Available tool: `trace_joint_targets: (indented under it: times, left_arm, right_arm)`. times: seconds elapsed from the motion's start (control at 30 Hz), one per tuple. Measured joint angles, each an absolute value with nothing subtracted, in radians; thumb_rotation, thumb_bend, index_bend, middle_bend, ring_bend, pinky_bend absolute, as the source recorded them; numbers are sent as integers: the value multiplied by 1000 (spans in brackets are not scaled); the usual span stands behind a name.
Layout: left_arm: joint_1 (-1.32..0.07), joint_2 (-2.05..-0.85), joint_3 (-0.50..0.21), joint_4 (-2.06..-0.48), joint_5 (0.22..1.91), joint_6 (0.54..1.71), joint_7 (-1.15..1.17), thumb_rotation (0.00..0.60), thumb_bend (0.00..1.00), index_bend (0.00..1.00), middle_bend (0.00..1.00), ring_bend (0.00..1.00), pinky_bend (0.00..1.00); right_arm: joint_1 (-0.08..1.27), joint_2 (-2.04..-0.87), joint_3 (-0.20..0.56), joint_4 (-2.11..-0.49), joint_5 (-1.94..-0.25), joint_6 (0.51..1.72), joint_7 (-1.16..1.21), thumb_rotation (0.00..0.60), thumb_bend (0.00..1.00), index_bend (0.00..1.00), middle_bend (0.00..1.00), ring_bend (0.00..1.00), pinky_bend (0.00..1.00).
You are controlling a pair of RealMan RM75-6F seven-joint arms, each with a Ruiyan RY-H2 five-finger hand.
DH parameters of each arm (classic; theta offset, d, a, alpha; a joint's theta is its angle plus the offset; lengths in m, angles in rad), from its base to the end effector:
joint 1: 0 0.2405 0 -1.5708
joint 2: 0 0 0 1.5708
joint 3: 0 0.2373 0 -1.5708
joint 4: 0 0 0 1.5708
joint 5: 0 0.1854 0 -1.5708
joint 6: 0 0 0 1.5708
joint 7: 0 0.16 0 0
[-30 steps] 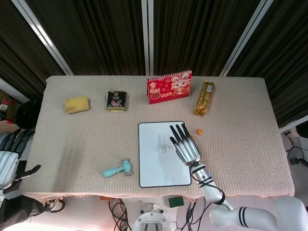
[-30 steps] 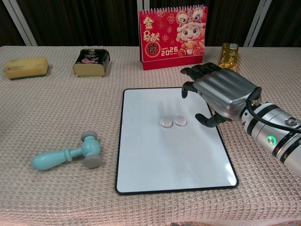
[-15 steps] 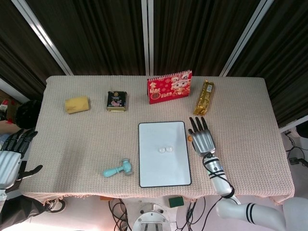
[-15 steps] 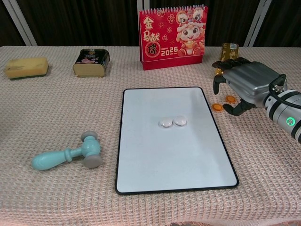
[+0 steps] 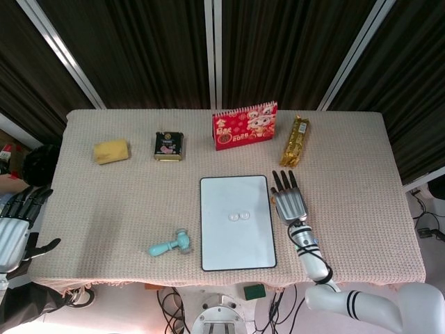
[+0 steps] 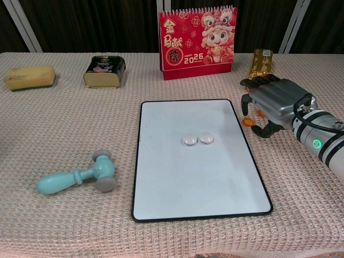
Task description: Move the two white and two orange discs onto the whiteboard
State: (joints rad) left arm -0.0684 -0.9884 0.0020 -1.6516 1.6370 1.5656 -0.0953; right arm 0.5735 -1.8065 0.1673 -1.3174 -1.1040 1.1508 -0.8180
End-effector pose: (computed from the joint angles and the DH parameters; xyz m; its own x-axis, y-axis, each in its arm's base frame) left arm -0.2671 0.1779 0.2024 0.3957 -0.0136 0.9183 0.9102 -0.1275 -0.3941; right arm -0.1674 -0.3061 -0.0402 0.6999 -0.1320 0.7019 -0.7093 -0.2440 0.6613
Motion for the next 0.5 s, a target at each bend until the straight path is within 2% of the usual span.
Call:
trace_joint_targets:
  times: [0.5]
  left_arm:
    - [-70,-990,0,-1650,1628,1559,-92,600,86,93,69,0,114]
  right_arm:
    - [592,-1831,169,-1271,-1080,1130,-812,600,362,430,0,0,0]
